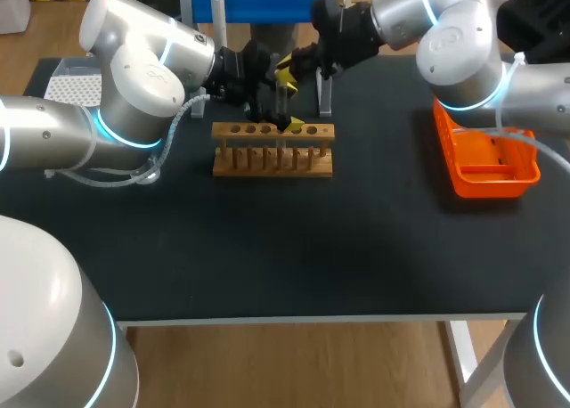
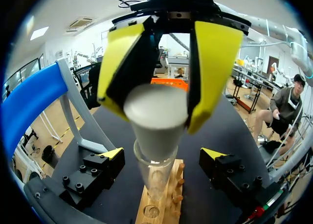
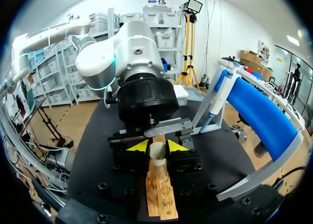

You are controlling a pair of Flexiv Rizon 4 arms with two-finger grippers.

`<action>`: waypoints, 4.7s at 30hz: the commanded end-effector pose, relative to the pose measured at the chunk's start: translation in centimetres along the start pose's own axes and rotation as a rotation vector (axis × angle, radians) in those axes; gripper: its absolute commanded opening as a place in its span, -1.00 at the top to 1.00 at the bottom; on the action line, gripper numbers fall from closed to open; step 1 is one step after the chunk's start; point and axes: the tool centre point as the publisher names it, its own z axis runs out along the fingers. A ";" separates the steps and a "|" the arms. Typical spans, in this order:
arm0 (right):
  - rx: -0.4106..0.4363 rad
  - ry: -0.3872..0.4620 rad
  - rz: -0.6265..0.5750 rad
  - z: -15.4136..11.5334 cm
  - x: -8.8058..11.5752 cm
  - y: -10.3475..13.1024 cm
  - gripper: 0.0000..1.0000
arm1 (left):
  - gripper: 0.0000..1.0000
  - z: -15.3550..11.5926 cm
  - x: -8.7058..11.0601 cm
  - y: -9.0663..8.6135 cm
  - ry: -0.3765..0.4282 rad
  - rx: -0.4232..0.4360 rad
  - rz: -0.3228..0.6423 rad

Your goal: Invert the test tube, pick up the pipette, mount the tip to pipette, aspirate from beaker and dispense into the tube, eject the tip, return the pipette, and cap with the stopper.

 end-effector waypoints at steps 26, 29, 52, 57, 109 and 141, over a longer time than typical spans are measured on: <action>0.042 0.012 0.005 0.8 0.3 -1.8 -0.74 | -1.00 0.0 0.0 0.0 0.001 -0.001 0.000; 0.026 0.005 0.005 0.5 0.3 -2.0 -1.00 | -1.00 0.0 0.0 0.0 0.001 -0.001 0.000; -0.269 0.023 -0.105 -2.3 0.8 -1.9 -1.00 | -1.00 0.0 0.0 0.0 0.001 -0.001 0.000; -0.326 0.031 -0.113 -2.4 0.9 -1.3 -0.99 | -1.00 0.0 0.0 0.0 0.001 -0.001 0.000; -0.548 0.135 -0.035 0.8 0.5 0.6 1.00 | -1.00 0.0 0.0 0.0 0.001 -0.001 0.000; -0.649 0.170 0.037 1.1 -0.4 0.2 0.61 | -1.00 0.0 0.0 0.0 0.001 -0.001 0.000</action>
